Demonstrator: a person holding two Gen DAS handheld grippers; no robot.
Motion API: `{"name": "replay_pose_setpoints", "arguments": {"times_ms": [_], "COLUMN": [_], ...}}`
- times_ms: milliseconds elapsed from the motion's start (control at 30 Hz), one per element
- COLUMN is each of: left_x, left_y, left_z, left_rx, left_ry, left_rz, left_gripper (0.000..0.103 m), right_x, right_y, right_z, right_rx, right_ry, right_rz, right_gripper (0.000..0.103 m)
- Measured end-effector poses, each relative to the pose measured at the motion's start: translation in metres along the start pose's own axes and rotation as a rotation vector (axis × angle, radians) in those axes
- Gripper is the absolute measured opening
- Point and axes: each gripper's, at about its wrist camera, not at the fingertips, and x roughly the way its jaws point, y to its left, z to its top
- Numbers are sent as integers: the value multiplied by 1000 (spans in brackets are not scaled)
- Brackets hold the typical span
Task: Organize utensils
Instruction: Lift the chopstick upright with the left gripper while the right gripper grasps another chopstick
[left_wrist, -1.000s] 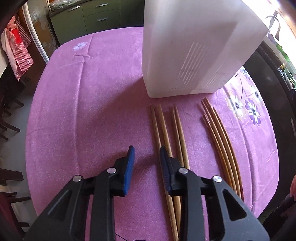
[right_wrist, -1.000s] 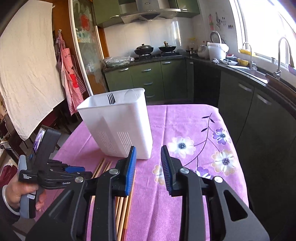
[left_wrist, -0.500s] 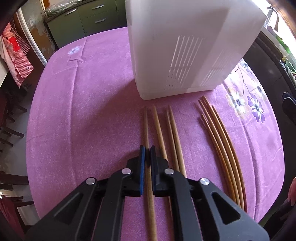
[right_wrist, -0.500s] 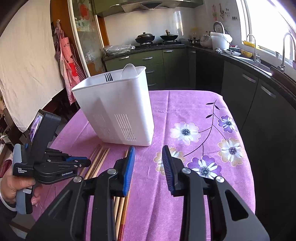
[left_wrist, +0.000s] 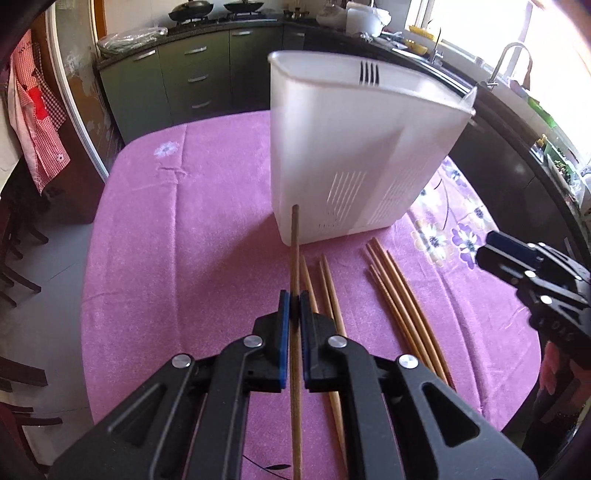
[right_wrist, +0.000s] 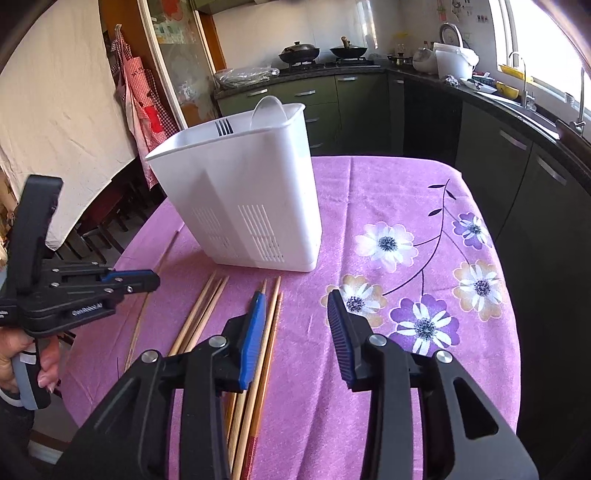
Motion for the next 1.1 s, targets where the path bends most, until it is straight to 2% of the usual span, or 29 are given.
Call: {"name": "replay_pose_setpoints", "arguments": {"times_ms": [267, 300, 367, 500, 933, 1100], "left_x": [-63, -70, -80, -97, -120, -124], "left_y": [4, 4, 6, 9, 14, 13], "left_z": [-15, -20, -26, -38, -61, -64], "left_rx": [12, 17, 21, 25, 46, 56], "left_ry": [-154, -172, -196, -232, -289, -295], "left_rz": [-6, -4, -3, -8, 2, 0], "left_gripper": [5, 5, 5, 5, 6, 6], "right_x": [46, 53, 65, 83, 103, 111], "right_y": [5, 6, 9, 13, 35, 53], "right_z": [5, 4, 5, 7, 6, 8], "right_rx": [-14, -19, -31, -36, -86, -126], "right_ry": [185, 206, 243, 293, 373, 362], "right_rz": [45, 46, 23, -3, -58, -104], "right_gripper": [35, 33, 21, 17, 14, 11]}}
